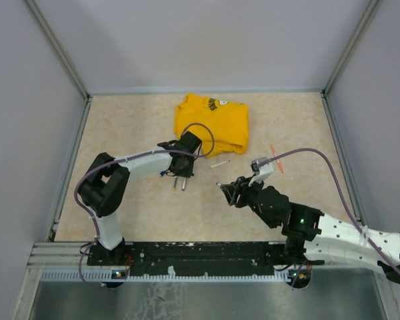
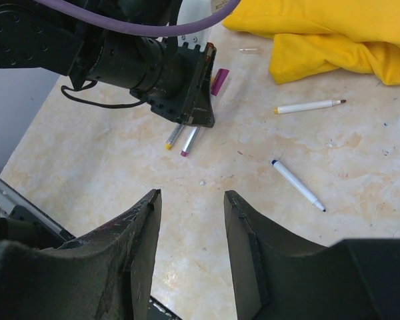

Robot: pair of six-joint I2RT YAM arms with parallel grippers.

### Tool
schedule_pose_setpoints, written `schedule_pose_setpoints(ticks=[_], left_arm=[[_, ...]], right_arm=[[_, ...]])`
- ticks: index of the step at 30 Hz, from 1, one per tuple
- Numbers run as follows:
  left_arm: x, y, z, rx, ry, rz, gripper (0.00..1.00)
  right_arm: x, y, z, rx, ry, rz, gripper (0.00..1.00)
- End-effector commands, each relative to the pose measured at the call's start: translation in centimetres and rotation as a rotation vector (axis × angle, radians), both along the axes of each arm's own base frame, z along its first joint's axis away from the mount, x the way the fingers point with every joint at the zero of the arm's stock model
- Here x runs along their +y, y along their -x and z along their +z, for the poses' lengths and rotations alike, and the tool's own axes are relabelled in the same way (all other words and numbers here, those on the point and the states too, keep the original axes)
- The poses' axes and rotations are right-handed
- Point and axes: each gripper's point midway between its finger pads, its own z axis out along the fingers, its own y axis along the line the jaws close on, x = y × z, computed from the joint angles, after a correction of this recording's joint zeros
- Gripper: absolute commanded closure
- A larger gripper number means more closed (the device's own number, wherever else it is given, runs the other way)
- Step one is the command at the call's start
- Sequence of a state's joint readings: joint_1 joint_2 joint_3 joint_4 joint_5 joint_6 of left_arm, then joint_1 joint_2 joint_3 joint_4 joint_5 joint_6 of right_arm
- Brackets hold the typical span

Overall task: Insert the pens into the pen caps
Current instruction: Place the pen at the center of the board.

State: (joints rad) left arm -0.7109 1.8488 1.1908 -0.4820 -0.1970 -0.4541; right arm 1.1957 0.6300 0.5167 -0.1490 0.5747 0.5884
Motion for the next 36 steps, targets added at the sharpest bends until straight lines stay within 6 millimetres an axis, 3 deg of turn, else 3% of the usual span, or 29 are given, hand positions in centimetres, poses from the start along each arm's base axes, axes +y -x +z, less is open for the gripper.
schedule_pose_setpoints(ticks=[1, 15, 23, 28, 36], left_arm=[[0.1, -0.1, -0.2, 0.011, -0.003, 0.016, 0.85], [0.5, 0.4, -1.0, 0.030, -0.011, 0.024, 0.72], [0.4, 0.2, 0.0, 0.013, 0.008, 0.020, 0.71], [-0.2, -0.2, 1.8, -0.021, 0.050, 0.006, 0.71], [-1.3, -1.3, 7.1, -0.132, 0.133, -0.044, 0.70]], right_arm=[[0.0, -0.2, 1.0, -0.014, -0.044, -0.021, 0.57], [0.0, -0.1, 0.9, -0.013, -0.046, -0.021, 0.57], [0.0, -0.1, 0.8, -0.011, -0.047, -0.019, 0.57], [0.0, -0.1, 1.0, -0.011, -0.050, -0.018, 0.57], [-0.2, -0.3, 0.7, -0.005, -0.039, -0.034, 0.57]])
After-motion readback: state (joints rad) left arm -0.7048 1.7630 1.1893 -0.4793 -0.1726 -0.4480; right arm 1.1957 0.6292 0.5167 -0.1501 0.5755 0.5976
